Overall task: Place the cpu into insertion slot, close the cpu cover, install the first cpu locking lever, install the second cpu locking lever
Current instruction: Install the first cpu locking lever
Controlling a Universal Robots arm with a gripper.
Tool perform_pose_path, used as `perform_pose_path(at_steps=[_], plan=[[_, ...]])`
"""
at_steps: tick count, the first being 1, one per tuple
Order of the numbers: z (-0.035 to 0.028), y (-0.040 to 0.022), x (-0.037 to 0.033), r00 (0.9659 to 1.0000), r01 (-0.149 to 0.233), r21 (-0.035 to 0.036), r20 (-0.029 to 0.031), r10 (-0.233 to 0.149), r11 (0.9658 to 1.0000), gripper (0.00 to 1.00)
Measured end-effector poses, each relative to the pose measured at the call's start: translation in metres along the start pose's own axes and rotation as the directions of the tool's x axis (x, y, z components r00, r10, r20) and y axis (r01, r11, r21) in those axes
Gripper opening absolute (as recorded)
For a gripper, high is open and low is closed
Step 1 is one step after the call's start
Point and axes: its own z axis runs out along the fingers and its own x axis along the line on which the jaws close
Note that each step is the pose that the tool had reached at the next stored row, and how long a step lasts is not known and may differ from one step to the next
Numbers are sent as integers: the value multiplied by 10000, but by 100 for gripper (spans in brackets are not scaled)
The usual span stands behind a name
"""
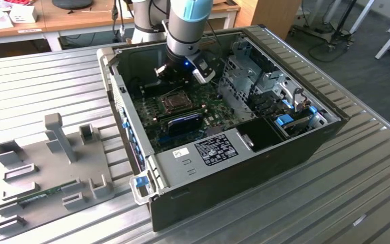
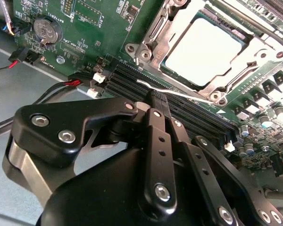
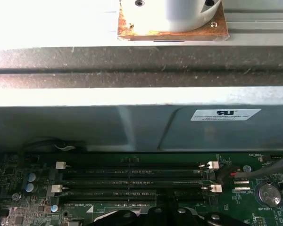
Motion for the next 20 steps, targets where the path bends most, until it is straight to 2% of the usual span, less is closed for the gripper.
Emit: perform_pose_path(at_steps=[6, 12, 16, 20], plan=[[-23, 7, -1, 10000, -1, 7, -4, 1, 10000, 10], [-153, 52, -8, 10000, 0, 4, -1, 0, 10000, 10], [-205, 69, -11, 10000, 0, 4, -1, 0, 10000, 10], [-288, 97, -16, 10000, 1, 5, 3, -1, 10000, 10]])
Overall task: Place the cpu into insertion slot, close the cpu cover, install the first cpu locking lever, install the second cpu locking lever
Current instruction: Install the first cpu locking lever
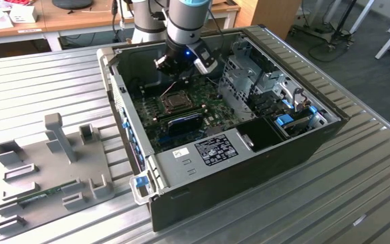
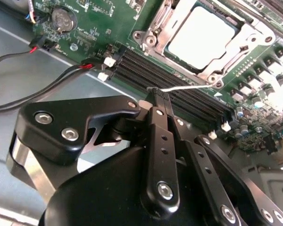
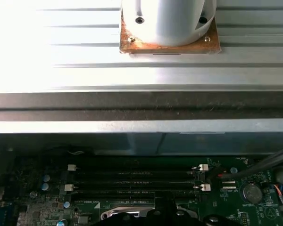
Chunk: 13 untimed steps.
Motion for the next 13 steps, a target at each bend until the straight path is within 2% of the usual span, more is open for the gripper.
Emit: perform_pose_path(at_steps=[3, 6, 7, 9, 10, 13], plan=[[-44, 15, -2, 10000, 1, -1, 3, -1, 10000, 10], [-47, 16, -3, 10000, 2, 12, 5, -2, 10000, 10], [-48, 17, -2, 10000, 3, 80, 0, -3, 10000, 10], [-48, 16, -3, 10000, 12, 309, -16, -12, 9995, 10], [-48, 16, -3, 10000, 16, 380, -20, -15, 9993, 10], [-48, 16, -3, 10000, 17, 391, -19, -16, 9992, 10]])
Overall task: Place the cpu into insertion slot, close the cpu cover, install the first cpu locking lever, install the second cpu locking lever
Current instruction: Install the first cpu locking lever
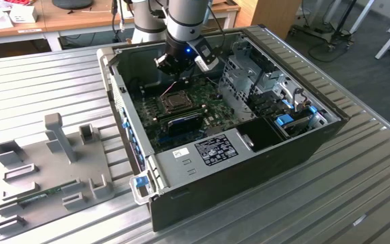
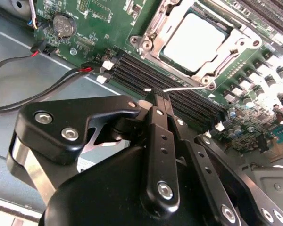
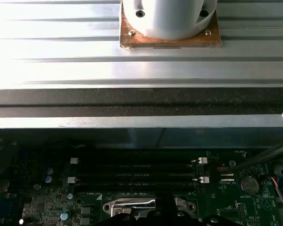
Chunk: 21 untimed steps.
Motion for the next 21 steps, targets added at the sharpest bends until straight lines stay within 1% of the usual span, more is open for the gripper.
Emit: perform_pose_path(at_steps=[2, 3, 6, 11, 12, 13, 14, 15, 21], plan=[[0, 0, 0, 10000, -1, 2, 0, 1, 10000, 10], [5, -2, 27, 10000, 3, -1, 15, -3, 10000, 10], [23, -7, 63, 10000, 3, -1, 15, -3, 10000, 10], [46, -15, 86, 10000, 3, -6, 13, -3, 10000, 10], [46, -16, 91, 10000, 3, -27, 19, -3, 10000, 10], [47, -15, 94, 10000, 5, -90, 32, -4, 10000, 10], [47, -15, 96, 10000, 6, -172, 45, -5, 9999, 10], [47, -15, 97, 10000, 5, -183, 49, -4, 9998, 10], [48, -16, 103, 10000, 1, -186, 49, 0, 9998, 10]])
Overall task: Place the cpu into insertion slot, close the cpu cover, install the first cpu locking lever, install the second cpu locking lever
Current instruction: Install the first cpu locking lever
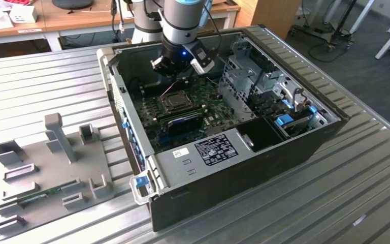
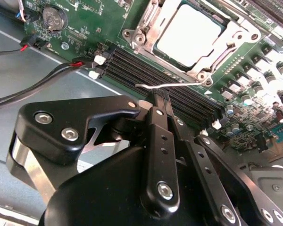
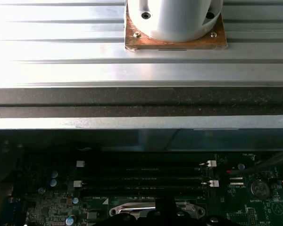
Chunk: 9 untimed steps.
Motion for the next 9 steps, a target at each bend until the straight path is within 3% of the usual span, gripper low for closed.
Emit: perform_pose_path(at_steps=[9], plan=[[2, -1, 5, 10000, 2, 1, -1, -2, 10000, 10]])
